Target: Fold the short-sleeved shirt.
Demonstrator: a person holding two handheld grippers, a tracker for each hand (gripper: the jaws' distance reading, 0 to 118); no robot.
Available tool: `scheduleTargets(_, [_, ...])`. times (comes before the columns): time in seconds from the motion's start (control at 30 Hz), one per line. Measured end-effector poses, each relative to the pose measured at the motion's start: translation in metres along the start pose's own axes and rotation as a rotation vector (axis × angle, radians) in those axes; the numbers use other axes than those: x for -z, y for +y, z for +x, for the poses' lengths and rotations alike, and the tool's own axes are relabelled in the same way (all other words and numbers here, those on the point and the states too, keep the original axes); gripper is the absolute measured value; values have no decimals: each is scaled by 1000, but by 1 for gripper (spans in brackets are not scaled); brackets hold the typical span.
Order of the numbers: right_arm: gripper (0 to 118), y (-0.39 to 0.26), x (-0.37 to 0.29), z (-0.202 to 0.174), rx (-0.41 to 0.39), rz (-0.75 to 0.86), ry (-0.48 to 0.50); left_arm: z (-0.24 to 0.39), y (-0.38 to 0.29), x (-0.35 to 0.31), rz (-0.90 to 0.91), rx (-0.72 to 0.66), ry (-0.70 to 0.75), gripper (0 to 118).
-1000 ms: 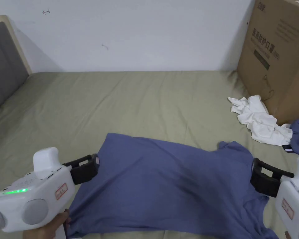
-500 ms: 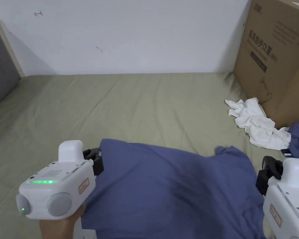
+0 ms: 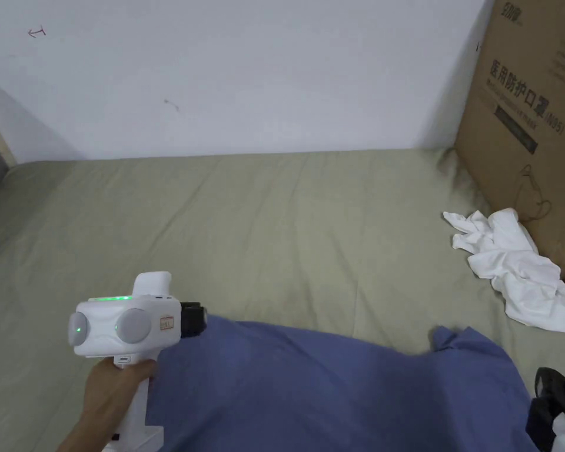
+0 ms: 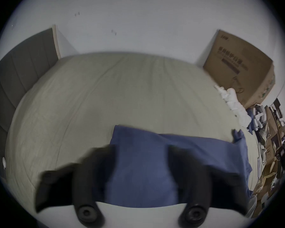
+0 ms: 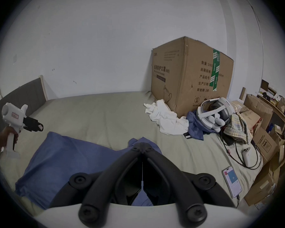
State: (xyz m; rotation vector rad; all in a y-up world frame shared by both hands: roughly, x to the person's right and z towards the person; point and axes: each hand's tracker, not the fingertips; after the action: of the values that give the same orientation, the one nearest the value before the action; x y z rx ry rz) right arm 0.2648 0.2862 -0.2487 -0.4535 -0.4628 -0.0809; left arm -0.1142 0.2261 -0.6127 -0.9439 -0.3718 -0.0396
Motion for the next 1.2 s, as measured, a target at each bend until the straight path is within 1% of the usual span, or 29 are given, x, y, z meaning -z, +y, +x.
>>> scheduleTargets(0.03, [3,-1,8,0,-4,-13,-6,-4,6,14,-22,-6,8,89])
scheduleTargets(0.1, [3,-3,23,-1,-10,-27,-13,-10,15,38,-28,-9,16,90])
scheduleTargets(0.17, [3,-6,35,-2,-15,-45,-23,-15,24,63,-70,-20,25,95])
scheduleTargets(0.3, [3,-13,48,-2,-19,-71,-33,-15,24,99,-157,5,90,95])
scheduleTargets(0.33, [3,-15,51,-2,-22,-78,-36,-15,21,105,-187,11,90,93])
scheduleTargets(0.37, [3,-16,54,-2,-23,-84,-40,-16,20,114,-207,9,81,86])
scheduleTargets(0.4, [3,-17,54,-1,-23,-91,-40,-14,17,117,-226,24,83,83])
scheduleTargets(0.43, [3,-18,56,0,-22,-100,-40,-10,16,114,-190,49,96,80])
scheduleTargets(0.47, [3,-19,58,0,-21,-106,-41,-8,15,109,-167,54,96,71])
scheduleTargets(0.53, [3,-21,60,4,-9,-118,-41,-6,15,102,-147,59,80,17])
scheduleTargets(0.57, [3,-21,62,5,0,-127,-39,-4,13,97,-135,69,37,10])
scheduleTargets(0.6, [3,-21,65,7,12,-138,-38,-1,11,94,-143,62,16,9])
scheduleTargets(0.63, [3,-20,68,9,28,-150,-34,1,13,92,-136,71,49,8])
scheduleTargets(0.67, [4,-19,72,13,45,-168,-29,1,11,84,-117,78,41,8])
scheduleTargets(0.7, [5,-18,77,18,63,-194,-20,1,11,76,-92,49,15,8])
scheduleTargets(0.77, [11,-16,92,26,74,-261,-4,1,11,54,-23,14,-14,8])
scheduleTargets(0.83, [47,-16,109,35,70,-310,-8,2,11,32,19,-7,-56,8])
scheduleTargets(0.87, [71,-17,122,40,82,-345,-8,2,10,16,48,-10,-75,8])
scheduleTargets(0.9, [99,-19,133,43,79,-371,-5,2,9,4,64,-9,-86,8])
scheduleTargets(0.93, [112,-22,145,48,93,-399,5,2,9,-7,68,-8,-94,8])
scheduleTargets(0.97, [116,-26,154,52,109,-406,9,3,8,-15,79,-10,-101,8])
scheduleTargets(1.0, [116,-28,165,54,106,-429,7,3,7,-22,88,-8,-106,8])
scheduleTargets(1.03, [116,-32,178,58,123,-474,6,1,7,-26,94,-6,-107,8])
scheduleTargets(1.07, [116,-36,189,60,115,-514,-9,1,7,-28,103,-4,-110,8])
scheduleTargets(1.13, [112,-43,208,63,122,-549,-18,1,6,-34,104,-4,-112,8])
scheduleTargets(1.17, [105,-46,216,63,123,-555,-26,8,2,-41,107,-5,-114,8])
scheduleTargets(1.2, [84,-48,222,64,132,-566,-36,9,1,-42,106,-5,-115,8])
